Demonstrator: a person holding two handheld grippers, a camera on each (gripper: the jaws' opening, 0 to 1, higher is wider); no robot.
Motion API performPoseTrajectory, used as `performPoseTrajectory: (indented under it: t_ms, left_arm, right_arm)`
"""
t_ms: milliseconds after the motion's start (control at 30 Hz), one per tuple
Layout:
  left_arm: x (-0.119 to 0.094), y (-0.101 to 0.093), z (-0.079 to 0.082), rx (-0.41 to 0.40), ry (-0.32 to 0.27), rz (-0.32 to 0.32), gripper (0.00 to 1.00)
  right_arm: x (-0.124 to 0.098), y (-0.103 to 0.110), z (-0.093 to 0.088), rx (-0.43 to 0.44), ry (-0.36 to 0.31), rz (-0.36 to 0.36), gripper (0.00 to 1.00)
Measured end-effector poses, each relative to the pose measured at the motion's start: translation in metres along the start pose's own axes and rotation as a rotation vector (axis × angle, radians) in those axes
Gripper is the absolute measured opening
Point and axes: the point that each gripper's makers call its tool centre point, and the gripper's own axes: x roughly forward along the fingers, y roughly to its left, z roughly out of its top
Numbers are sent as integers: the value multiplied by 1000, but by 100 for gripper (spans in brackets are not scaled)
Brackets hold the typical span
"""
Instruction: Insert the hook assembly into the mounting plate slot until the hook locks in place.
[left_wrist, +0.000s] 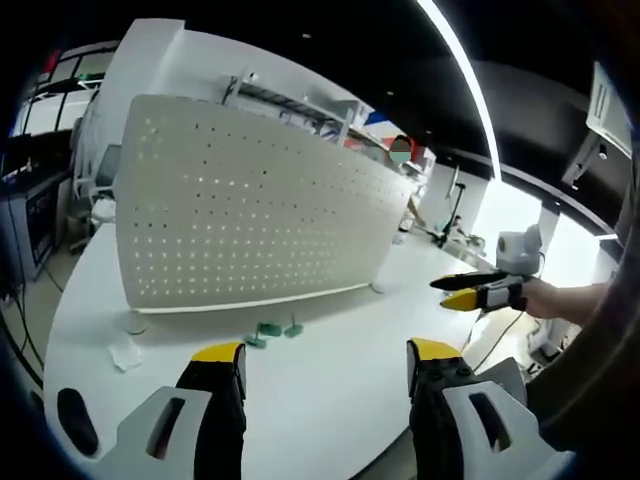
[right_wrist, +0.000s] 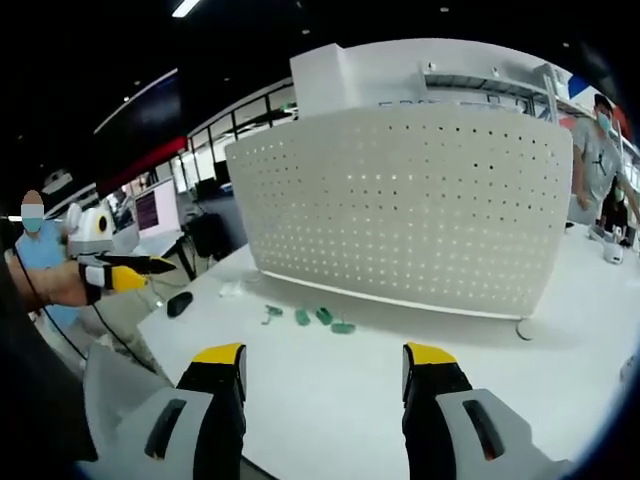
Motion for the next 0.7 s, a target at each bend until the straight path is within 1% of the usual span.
performPoseTrajectory:
  t_ms: [167, 333, 600, 700]
  left_arm:
    - [3, 2, -3, 0, 12, -3, 66]
    - [4, 4, -4, -5, 18, -1, 66]
    - [6, 9, -5, -9, 27, 3, 66]
    - [7, 11, -6, -9, 31, 6, 65]
  right_arm:
    - [11, 2, -3, -4, 19, 18, 63]
    - [24, 6, -7, -8, 41, 51, 60]
    - [48, 8, -11, -19, 59, 91, 60]
    - [55, 8, -10, -9, 56, 102, 60]
